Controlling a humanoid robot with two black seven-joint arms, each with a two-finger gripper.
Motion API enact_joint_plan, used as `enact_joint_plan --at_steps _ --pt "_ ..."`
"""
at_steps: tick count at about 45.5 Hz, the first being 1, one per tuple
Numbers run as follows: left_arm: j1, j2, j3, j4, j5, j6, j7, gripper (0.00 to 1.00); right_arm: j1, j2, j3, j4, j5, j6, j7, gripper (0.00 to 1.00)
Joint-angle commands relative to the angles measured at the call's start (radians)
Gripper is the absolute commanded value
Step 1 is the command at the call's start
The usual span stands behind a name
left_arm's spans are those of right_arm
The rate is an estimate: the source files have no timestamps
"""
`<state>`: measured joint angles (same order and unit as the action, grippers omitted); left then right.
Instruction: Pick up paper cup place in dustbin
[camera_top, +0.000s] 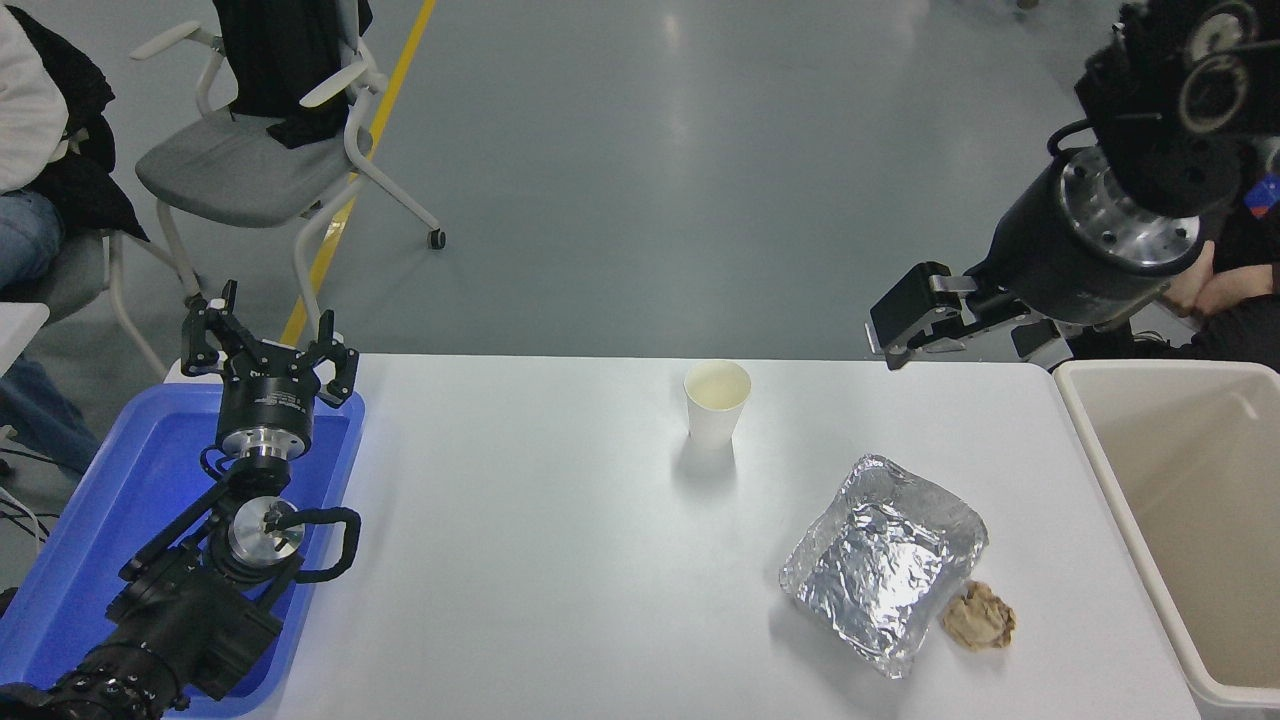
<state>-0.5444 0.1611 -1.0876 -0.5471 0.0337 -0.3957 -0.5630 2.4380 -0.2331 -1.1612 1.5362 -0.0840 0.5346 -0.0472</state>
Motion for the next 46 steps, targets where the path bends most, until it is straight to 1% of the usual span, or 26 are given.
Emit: enact_joint_plan --at_steps 1,5,13,16,27,41,46 --pt "0.0 0.0 0.0 0.001 0.0 0.0 0.0 0.99 -0.244 0.069 0.13 -0.218 0.004 -0.202 -0.008 1.0" --pt "0.0 0.0 0.0 0.001 0.0 0.0 0.0 0.99 -0.385 0.104 0.204 -0.347 0.001 -0.26 -0.036 1.0" --pt "0.0 0.0 0.0 0.001 0.0 0.0 0.0 0.99 -0.58 0.149 0.293 -0.493 -0.016 -0.372 -0.037 1.0" --pt "0.0 0.0 0.0 0.001 0.0 0.0 -0.002 0.99 -0.637 0.164 0.32 -0.533 -0.022 -0.392 -0.036 1.0" --pt "-0.002 0.0 0.0 0.001 0.0 0.0 -0.002 0.99 -0.872 0.192 0.448 -0.691 -0.169 -0.455 -0.036 1.0" --pt "-0.002 0.0 0.0 -0.001 0.0 0.0 -0.002 0.99 -1.07 0.207 0.534 -0.812 -0.276 -0.508 -0.036 1.0" --pt "-0.002 0.0 0.0 -0.001 0.0 0.0 -0.002 0.99 -1.126 0.207 0.557 -0.857 -0.298 -0.533 -0.036 1.0"
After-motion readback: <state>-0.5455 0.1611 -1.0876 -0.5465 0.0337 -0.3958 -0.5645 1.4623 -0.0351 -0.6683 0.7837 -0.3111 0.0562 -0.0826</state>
